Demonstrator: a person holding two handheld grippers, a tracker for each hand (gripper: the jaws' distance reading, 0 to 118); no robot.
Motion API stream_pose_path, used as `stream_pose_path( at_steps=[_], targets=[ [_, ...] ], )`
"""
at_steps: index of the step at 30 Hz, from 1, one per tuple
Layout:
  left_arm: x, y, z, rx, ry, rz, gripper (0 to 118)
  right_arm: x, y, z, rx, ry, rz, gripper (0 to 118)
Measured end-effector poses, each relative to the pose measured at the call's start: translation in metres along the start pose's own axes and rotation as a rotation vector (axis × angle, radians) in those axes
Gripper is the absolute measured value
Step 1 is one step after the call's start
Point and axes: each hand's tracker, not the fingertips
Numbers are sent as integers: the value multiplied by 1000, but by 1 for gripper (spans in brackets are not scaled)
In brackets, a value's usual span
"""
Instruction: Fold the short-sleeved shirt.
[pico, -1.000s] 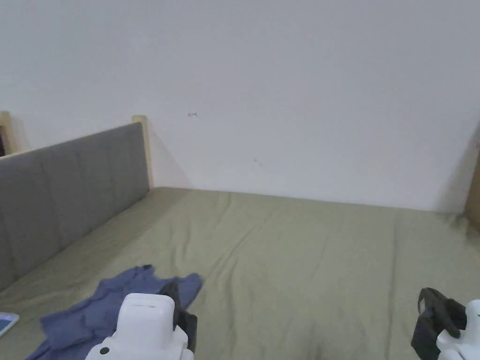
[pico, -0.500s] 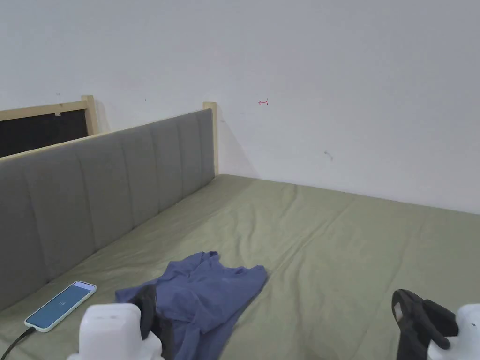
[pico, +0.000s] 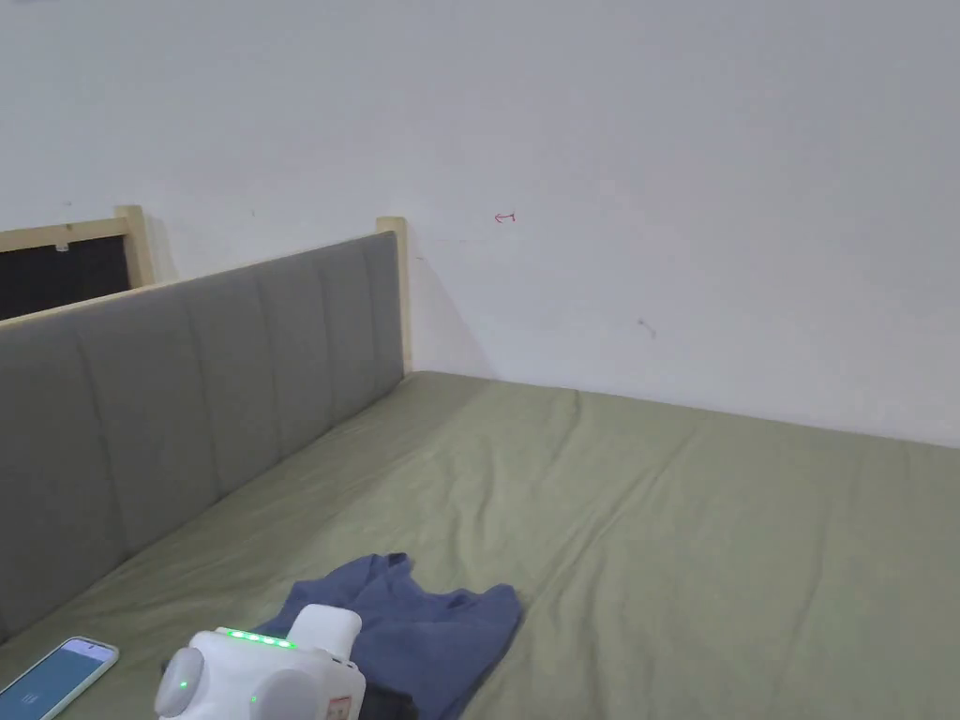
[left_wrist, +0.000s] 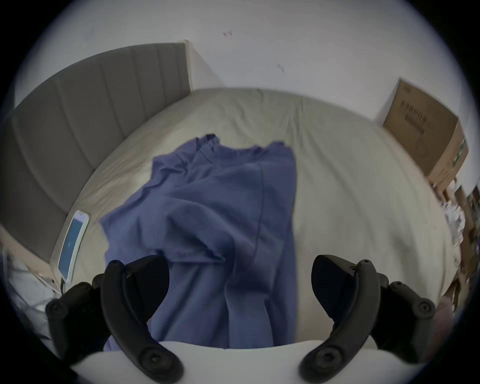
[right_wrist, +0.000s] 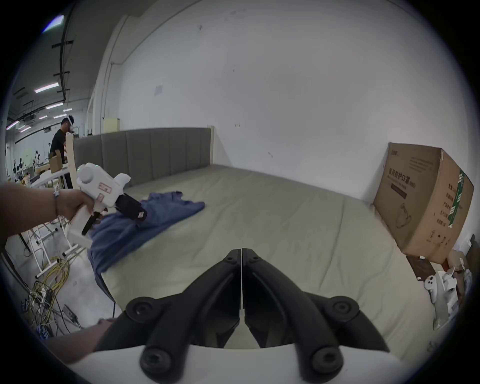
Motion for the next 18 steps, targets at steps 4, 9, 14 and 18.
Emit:
stream_pose_path(
  at_steps=[4,9,14,18],
  targets=[
    [-1,15,-48,-125,46,-29,112,10,-12,-10,-59,-13,-2,0],
    [6,14,-42,-87,0,-58,86,16,-18,-20,-112,-12,-29,0],
    [16,20,13,106,26,-97,7,19,-16,-17,-111,-1,-40,0],
    [13,46,79,249,5,-37,7,21,-6,-1,-76,23,-67,0]
  ],
)
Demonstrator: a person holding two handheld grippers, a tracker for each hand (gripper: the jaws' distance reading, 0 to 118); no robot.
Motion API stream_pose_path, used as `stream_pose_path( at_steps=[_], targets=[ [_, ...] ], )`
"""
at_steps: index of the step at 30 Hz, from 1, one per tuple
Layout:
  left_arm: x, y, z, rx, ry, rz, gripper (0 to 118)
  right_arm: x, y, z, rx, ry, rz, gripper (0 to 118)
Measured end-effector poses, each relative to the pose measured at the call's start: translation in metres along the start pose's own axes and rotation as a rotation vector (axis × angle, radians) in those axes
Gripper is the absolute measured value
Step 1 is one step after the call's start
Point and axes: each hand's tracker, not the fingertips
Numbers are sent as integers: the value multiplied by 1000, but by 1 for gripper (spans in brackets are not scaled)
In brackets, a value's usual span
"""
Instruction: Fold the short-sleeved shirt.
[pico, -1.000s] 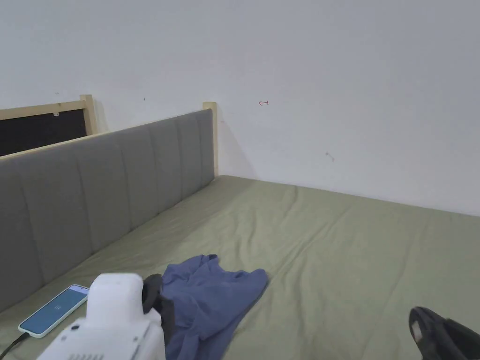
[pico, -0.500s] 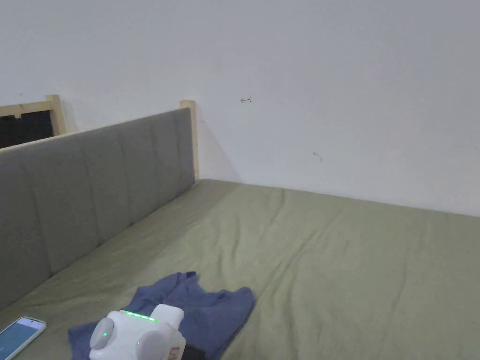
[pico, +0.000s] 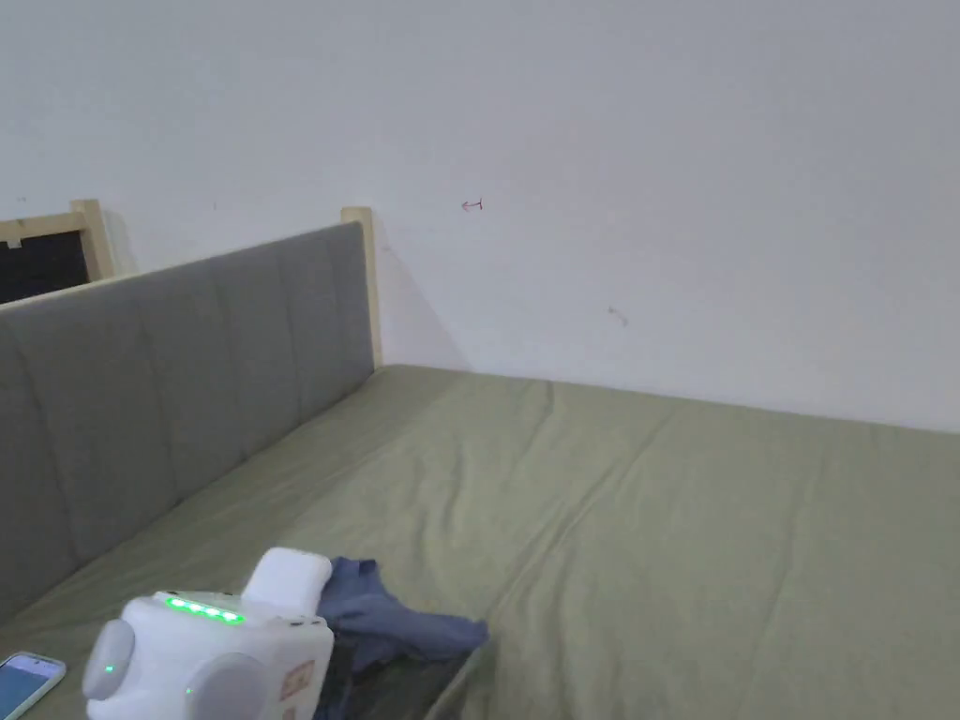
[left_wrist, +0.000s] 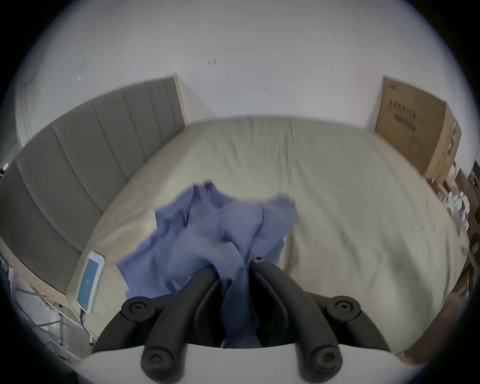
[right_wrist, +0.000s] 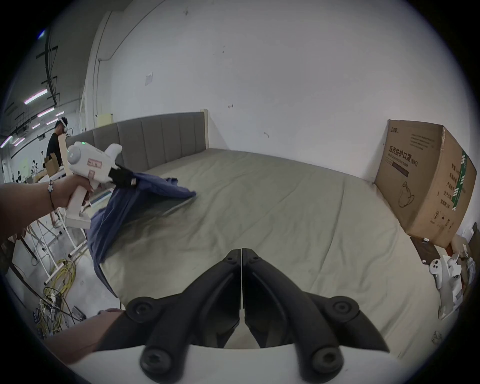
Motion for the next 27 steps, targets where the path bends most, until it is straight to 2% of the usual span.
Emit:
stream_pose_path(
  at_steps=[4,6,10,14,17,21,23,27],
  targets=[
    [16,64,61,162,5,-61,7,9,10,28,66,-8,-23,0],
    [34,94,87,257,-37,-61,7,17,14,41,95,-23,-39,0],
    [114,148,140,425,-128,-162,7,38,16,68,142,-82,-72,0],
    [189,180,153,473,-266,-249,7,65,16,99,181,-148,-136,0],
    [263,175,162,383,-423,-305,7,90,13,124,207,-218,-171,0],
    [351,130,144,226,-695,-420,7,120,2,145,209,-311,-201,0],
    [390,97,124,127,-738,-459,7,132,-7,150,199,-327,-219,0],
    [438,19,57,-193,-749,-373,7,151,-29,148,144,-362,-260,0]
  ],
)
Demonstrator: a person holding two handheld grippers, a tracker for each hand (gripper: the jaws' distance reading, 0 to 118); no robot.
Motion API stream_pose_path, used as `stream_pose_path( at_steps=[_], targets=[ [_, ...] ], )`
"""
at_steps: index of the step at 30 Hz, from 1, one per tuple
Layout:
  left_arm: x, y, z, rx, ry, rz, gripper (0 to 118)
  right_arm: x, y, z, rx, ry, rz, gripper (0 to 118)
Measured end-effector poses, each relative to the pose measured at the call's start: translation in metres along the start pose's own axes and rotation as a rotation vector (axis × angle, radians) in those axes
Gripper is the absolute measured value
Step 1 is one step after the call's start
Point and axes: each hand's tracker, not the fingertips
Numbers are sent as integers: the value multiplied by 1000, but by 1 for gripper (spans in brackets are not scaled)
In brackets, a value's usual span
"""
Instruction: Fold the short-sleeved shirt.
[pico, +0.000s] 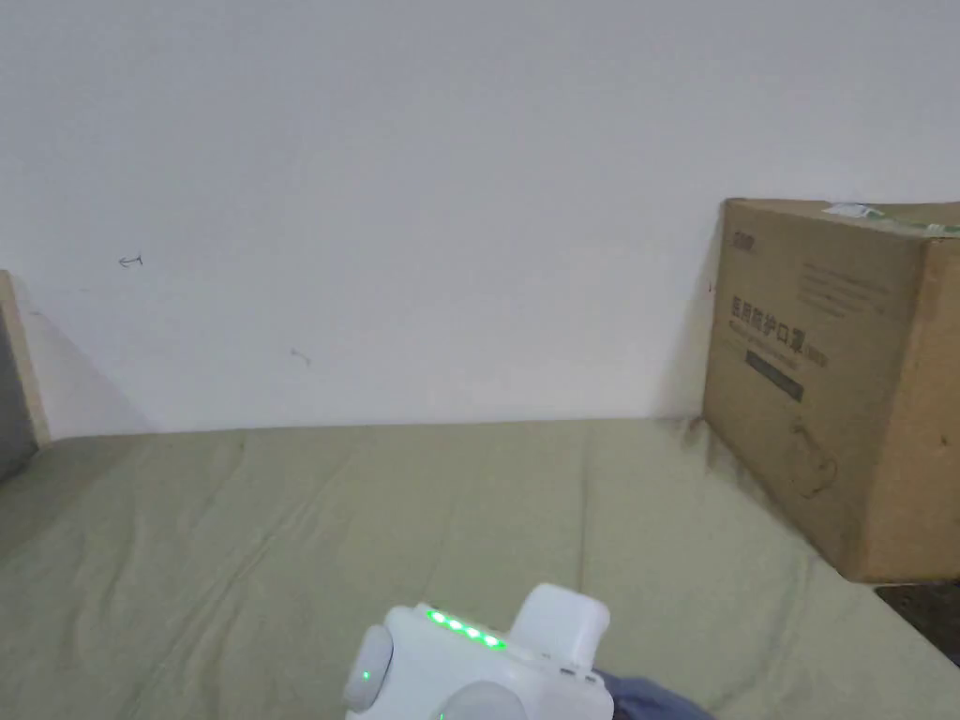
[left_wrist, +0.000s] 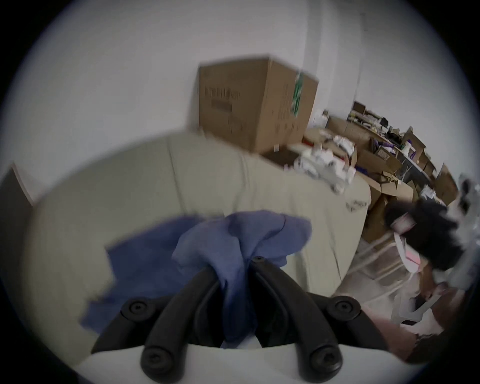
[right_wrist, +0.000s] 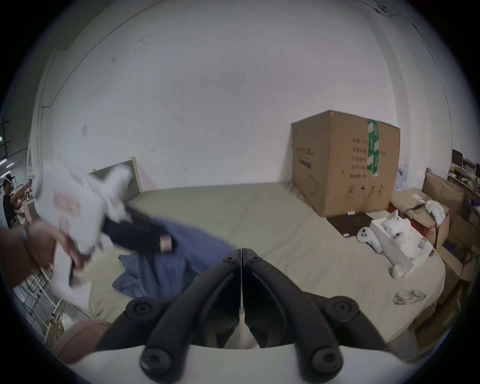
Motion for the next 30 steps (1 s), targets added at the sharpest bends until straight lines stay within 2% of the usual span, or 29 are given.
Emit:
stream_pose_path(
  at_steps=[1,2,3,4,5,6,7,11,14,16,18,19,20,21,23,24,26,28,30],
  targets=[
    [-3,-13,-19,-65,-13,44,7,4,-5,-3,-22,-4,-5,0],
    [-9,-28,-36,-115,-25,79,14,6,-11,-6,-51,-8,-11,0],
    [-14,-42,-48,-131,-55,88,26,9,-17,-10,-79,-6,-16,0],
    [-30,-55,-50,-123,-63,110,45,11,-22,-13,-98,-4,-19,0],
    [-33,-63,-53,-139,-28,130,88,12,-27,-15,-97,-3,-23,0],
    [-37,-67,-55,-158,12,137,112,12,-32,-15,-98,-2,-28,0],
    [-40,-70,-53,-162,26,144,118,12,-33,-16,-103,2,-36,0],
    [-54,-56,-10,-74,37,180,115,9,-30,-17,-110,14,-55,0],
    [-58,-41,50,77,59,169,115,2,-18,-12,-56,37,-73,0],
    [-57,-45,96,259,122,141,115,-4,-8,-5,16,51,-72,0],
    [-44,-65,143,507,259,86,111,-10,-1,3,95,55,-63,0],
    [-37,-78,161,616,331,70,103,-13,1,6,133,54,-62,0],
    [-29,-94,177,715,410,54,82,-16,3,10,171,50,-64,0],
    [-22,-109,190,787,478,40,60,-18,4,13,202,46,-71,0],
    [-12,-129,200,812,626,54,7,-23,4,18,235,34,-86,0],
    [-9,-140,203,805,686,76,3,-25,4,19,244,31,-88,0],
    [-7,-158,205,812,705,125,1,-29,1,21,269,24,-87,0],
    [0,-176,204,804,770,148,1,-34,-4,26,308,8,-82,0],
    [-2,-190,201,800,774,165,1,-37,-6,28,313,-3,-74,0]
  ],
)
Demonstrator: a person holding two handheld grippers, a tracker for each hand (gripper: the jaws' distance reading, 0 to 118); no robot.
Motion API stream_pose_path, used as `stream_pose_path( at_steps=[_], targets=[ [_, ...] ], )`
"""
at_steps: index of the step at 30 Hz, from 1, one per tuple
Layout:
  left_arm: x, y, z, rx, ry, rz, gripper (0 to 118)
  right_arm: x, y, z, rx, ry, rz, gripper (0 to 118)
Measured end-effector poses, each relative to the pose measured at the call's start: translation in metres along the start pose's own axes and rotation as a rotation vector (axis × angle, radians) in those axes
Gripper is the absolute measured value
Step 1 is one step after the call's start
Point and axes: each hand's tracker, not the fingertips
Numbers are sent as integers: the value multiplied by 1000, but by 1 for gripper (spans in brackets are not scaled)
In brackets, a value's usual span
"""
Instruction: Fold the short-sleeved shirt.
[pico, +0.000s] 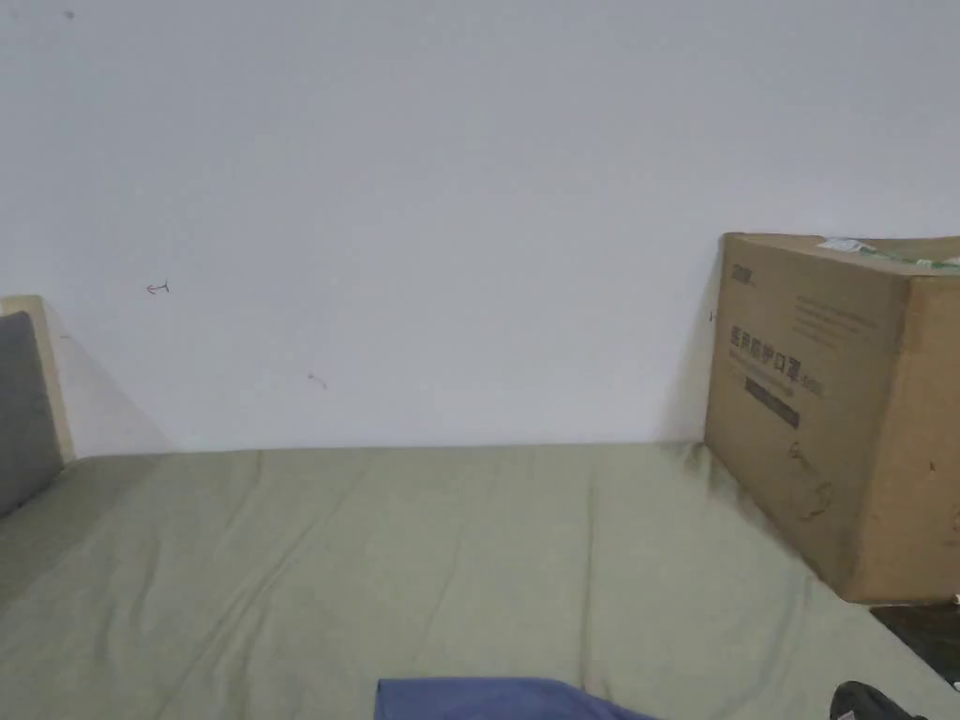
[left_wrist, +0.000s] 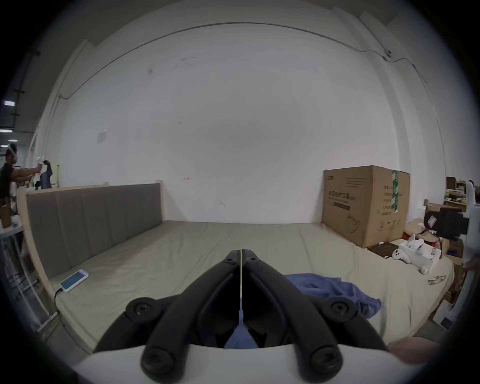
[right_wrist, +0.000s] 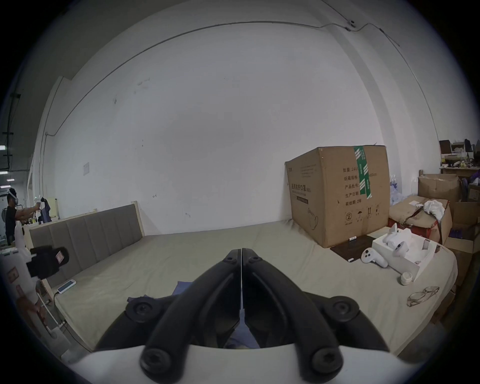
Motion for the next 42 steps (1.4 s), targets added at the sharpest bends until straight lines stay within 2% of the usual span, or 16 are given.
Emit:
stream_pose_path(
  at_steps=[8,15,16,18,19,22,26,27,28,31,34,38,39,40,41,42],
  targets=[
    [-33,14,-41,-126,35,71,1,0,-2,-8,-116,47,-18,0],
    [-81,-33,-227,-817,-122,47,4,-2,-6,-28,-198,89,17,0],
    [-80,-50,-246,-832,-100,38,20,-3,-9,-31,-211,97,10,0],
    [-79,-80,-277,-887,-64,21,98,-3,-16,-41,-238,98,6,0],
    [-75,-94,-285,-909,-39,30,118,-3,-20,-47,-256,99,10,0],
    [-67,-119,-315,-904,-33,56,113,-3,-32,-62,-304,100,25,0],
    [-46,-165,-331,-1063,-111,10,109,-2,-45,-79,-354,103,37,0],
    [-38,-168,-321,-999,-54,-74,108,-3,-47,-82,-361,105,38,0],
    [-31,-159,-305,-873,-46,-124,100,-3,-48,-85,-367,109,39,0],
    [-16,-144,-279,-825,-116,-160,21,-5,-50,-107,-420,176,77,0],
    [-13,-120,-252,-735,-227,-97,15,-13,-48,-154,-473,253,131,0],
    [-24,-82,-209,-495,-175,-54,15,-18,-49,-263,-655,350,102,4],
    [-28,-76,-201,-457,-172,-25,15,-20,-56,-295,-736,361,108,11],
    [-31,-74,-193,-429,-170,0,15,-24,-62,-322,-807,362,122,29],
    [-34,-72,-185,-408,-169,21,15,-27,-71,-347,-860,347,137,65],
    [-36,-72,-180,-404,-173,32,15,-29,-82,-370,-908,326,136,90]
  ],
)
